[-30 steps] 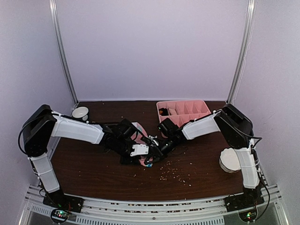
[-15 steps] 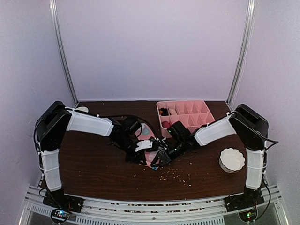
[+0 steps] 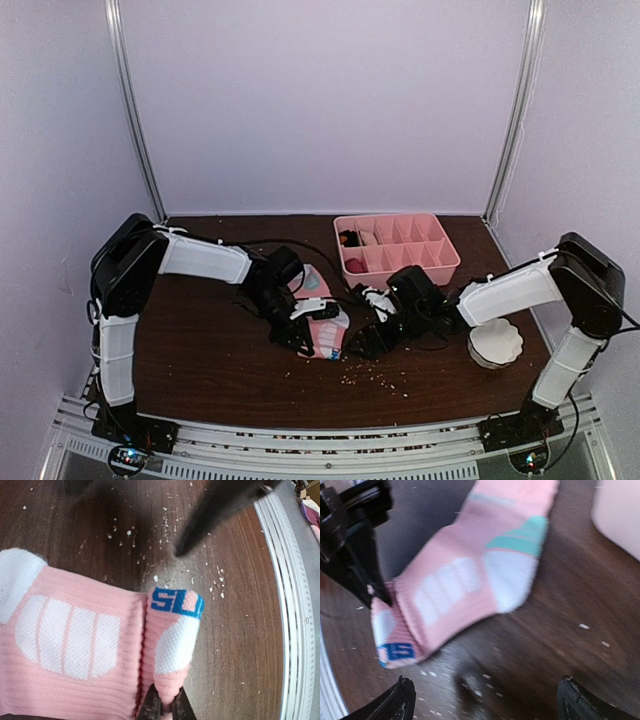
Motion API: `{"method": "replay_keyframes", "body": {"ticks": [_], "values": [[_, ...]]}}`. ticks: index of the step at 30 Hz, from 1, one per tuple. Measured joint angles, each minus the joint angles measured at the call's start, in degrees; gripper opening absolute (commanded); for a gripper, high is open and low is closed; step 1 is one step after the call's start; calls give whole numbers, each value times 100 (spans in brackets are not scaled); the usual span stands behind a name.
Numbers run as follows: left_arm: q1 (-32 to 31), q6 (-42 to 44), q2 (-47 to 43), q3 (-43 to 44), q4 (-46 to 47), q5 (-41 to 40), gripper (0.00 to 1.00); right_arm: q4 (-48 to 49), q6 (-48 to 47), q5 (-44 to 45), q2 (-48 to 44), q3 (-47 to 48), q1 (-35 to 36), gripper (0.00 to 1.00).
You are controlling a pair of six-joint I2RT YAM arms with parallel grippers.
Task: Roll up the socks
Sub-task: Roll the sock at the center of the board.
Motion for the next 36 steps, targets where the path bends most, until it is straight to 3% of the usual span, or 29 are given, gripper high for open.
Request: {"method": "replay_keyframes", "body": {"ticks": [5, 7, 12, 22, 32, 36], "values": [[-2, -48, 0, 83, -282, -85, 0, -96, 96, 2070, -953, -616, -2, 99], [-2, -46, 37, 155, -433, -101, 0, 11, 293, 2479, -1132, -667, -94, 99], [0, -42, 302, 546, -896, -50, 0, 507, 264, 2400, -1244, -977, -227, 98], [81, -35, 953, 1453, -1991, 229, 0, 1167, -1375, 2312, -1106, -1423, 1598, 70], [127, -28, 1445, 2076, -2870, 514, 0, 1432, -2457, 2253, 35, -358, 1880, 41], [127, 4, 1480, 2074, -2994, 555, 0, 1438, -2581, 2072, 485, 42, 1770, 36]]}}
